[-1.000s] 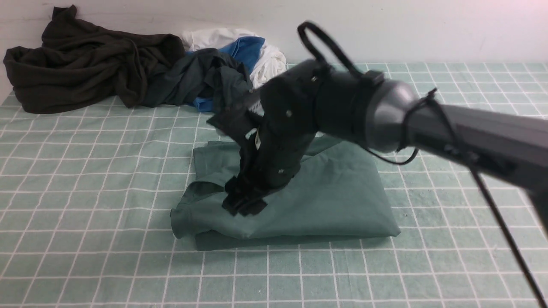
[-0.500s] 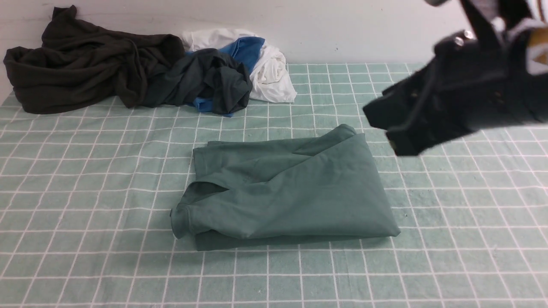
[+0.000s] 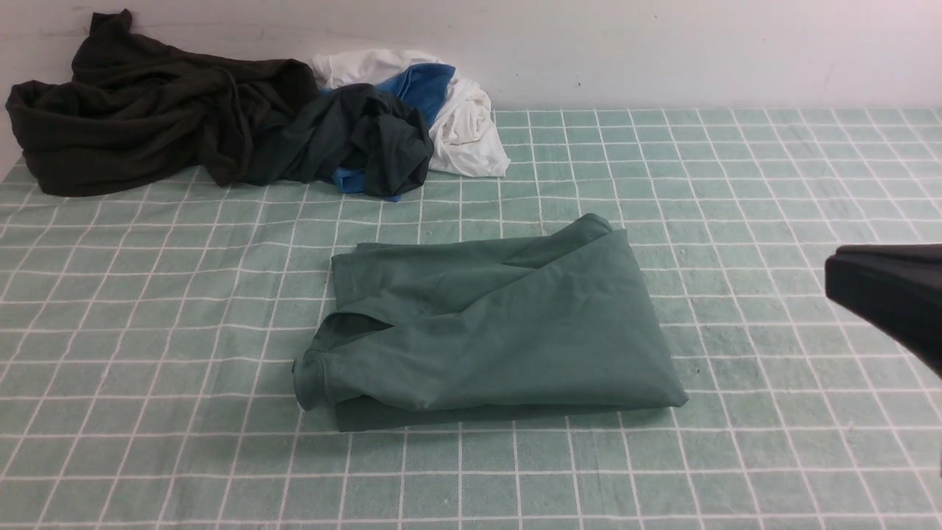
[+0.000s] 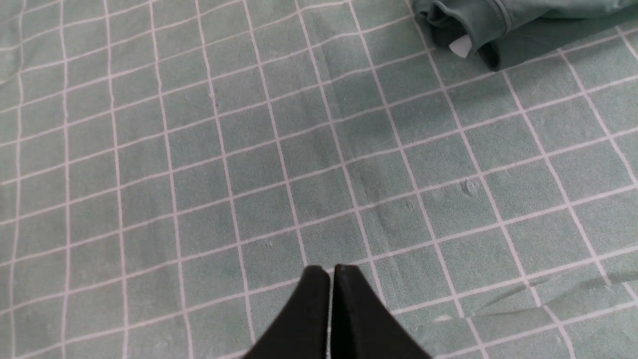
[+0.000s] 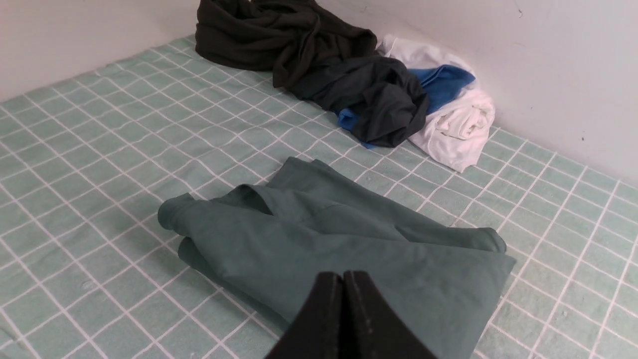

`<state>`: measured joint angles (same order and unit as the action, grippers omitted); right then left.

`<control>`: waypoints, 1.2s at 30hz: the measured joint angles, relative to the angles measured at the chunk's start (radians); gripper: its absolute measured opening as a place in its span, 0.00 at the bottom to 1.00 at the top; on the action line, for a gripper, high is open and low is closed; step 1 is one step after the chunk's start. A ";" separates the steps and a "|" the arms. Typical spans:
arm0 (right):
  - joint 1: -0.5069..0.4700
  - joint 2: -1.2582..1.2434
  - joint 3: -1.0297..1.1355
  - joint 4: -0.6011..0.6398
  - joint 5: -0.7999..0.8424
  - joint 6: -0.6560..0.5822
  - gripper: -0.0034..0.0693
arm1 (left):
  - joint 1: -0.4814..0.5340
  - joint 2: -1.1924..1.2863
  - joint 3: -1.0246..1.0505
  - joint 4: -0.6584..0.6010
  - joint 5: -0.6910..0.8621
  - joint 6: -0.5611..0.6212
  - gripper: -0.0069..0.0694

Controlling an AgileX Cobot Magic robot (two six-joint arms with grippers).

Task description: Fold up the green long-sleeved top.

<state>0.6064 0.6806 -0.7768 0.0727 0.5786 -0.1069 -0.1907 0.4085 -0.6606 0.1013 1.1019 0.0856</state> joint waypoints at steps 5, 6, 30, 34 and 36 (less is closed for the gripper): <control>0.000 -0.022 0.002 -0.040 0.005 0.000 0.03 | 0.000 0.000 0.000 -0.001 0.001 0.000 0.09; 0.000 -0.023 0.002 -0.041 0.004 0.000 0.03 | 0.000 0.000 0.000 -0.001 0.001 0.000 0.09; -0.544 -0.527 0.739 -0.027 -0.495 0.206 0.03 | 0.000 0.000 0.000 -0.004 0.001 0.000 0.09; -0.634 -0.641 0.803 -0.053 -0.401 0.256 0.03 | 0.000 0.000 0.000 -0.004 0.001 0.000 0.09; -0.655 -0.680 0.805 -0.054 -0.352 0.261 0.03 | 0.000 0.000 0.000 -0.004 0.001 0.000 0.09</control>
<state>-0.0491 0.0009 0.0280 0.0183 0.2266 0.1544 -0.1907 0.4085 -0.6606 0.0976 1.1028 0.0856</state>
